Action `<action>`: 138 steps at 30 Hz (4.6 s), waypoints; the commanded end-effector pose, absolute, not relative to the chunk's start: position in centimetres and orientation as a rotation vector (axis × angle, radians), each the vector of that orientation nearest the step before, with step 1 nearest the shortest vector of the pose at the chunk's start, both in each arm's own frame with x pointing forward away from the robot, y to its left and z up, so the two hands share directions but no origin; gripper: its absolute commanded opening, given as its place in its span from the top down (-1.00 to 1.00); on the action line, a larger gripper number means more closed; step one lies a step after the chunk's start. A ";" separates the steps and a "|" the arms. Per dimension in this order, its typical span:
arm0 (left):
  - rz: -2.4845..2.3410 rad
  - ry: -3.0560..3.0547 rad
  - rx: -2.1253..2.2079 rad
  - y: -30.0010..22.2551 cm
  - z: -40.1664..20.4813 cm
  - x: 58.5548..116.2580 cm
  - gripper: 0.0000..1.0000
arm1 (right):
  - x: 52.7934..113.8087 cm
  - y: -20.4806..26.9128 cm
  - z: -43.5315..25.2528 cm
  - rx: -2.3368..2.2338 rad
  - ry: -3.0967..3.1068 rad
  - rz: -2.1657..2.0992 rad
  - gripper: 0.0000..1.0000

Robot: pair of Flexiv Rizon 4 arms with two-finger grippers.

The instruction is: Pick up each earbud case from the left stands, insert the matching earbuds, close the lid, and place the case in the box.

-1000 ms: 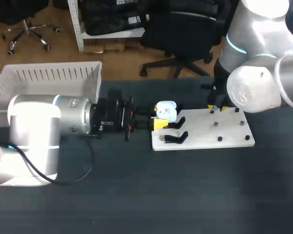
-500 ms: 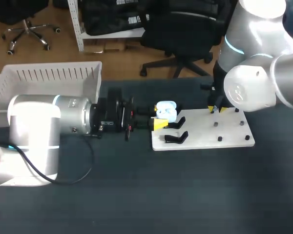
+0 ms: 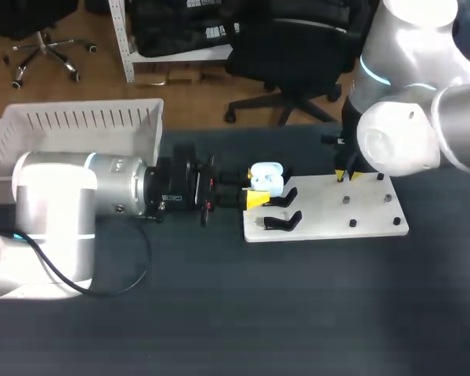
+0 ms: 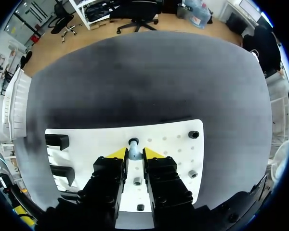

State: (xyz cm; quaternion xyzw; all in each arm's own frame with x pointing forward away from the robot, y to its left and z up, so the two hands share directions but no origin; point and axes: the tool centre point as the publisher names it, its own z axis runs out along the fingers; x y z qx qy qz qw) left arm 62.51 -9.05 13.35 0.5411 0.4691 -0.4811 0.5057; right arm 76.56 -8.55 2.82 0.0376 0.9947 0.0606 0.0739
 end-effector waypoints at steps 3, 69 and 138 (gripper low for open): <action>-1.154 1.129 1.300 -9.1 13.3 62.4 1.00 | 76.1 -8.7 4.0 0.119 2.975 0.178 1.00; -1.154 1.129 1.300 -9.1 13.3 62.4 1.00 | 60.4 9.5 22.9 -0.862 2.920 -0.285 1.00; -1.154 1.129 1.300 -9.1 13.3 62.4 1.00 | 60.1 8.3 19.4 -0.637 2.905 -0.136 1.00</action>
